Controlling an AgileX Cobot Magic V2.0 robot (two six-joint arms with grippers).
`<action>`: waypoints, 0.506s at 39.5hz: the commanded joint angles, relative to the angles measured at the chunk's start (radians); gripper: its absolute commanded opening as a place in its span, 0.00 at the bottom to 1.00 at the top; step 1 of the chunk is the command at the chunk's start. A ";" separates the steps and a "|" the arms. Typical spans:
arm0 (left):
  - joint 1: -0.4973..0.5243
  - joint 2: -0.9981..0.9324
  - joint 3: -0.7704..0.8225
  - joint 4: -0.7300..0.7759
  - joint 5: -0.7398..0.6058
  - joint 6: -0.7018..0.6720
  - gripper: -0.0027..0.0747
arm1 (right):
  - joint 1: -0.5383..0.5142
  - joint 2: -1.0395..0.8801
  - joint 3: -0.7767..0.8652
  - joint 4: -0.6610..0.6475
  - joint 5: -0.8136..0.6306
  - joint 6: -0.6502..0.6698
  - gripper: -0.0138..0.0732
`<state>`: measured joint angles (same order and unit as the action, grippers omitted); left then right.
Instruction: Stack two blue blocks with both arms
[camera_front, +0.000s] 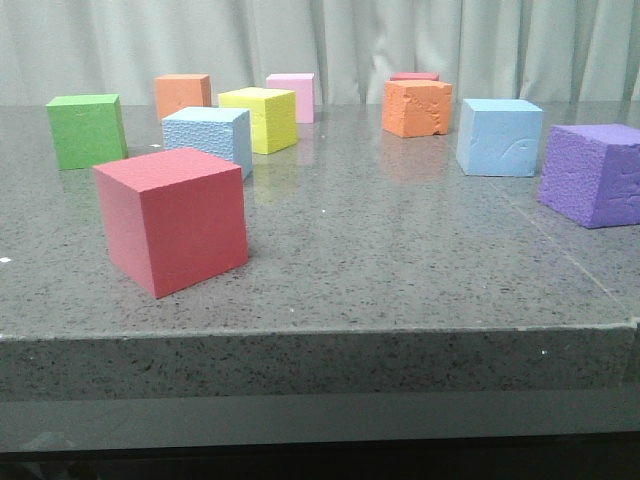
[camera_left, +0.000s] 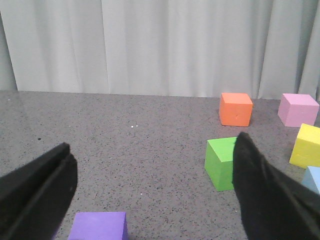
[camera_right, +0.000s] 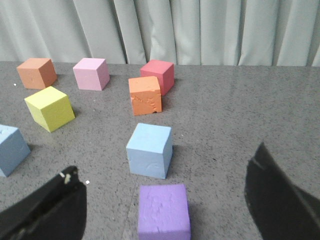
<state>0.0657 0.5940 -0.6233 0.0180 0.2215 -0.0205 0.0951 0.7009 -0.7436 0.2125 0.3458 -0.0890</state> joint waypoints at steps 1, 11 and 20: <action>0.002 0.006 -0.034 -0.004 -0.087 -0.006 0.78 | -0.005 0.096 -0.116 0.020 -0.048 -0.009 0.90; 0.002 0.006 -0.034 -0.004 -0.087 -0.006 0.74 | -0.005 0.406 -0.387 0.021 0.106 -0.009 0.90; 0.002 0.006 -0.034 -0.004 -0.087 -0.006 0.74 | -0.002 0.629 -0.588 0.021 0.225 0.037 0.90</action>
<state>0.0657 0.5940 -0.6233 0.0180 0.2215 -0.0205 0.0951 1.2900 -1.2366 0.2232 0.5811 -0.0702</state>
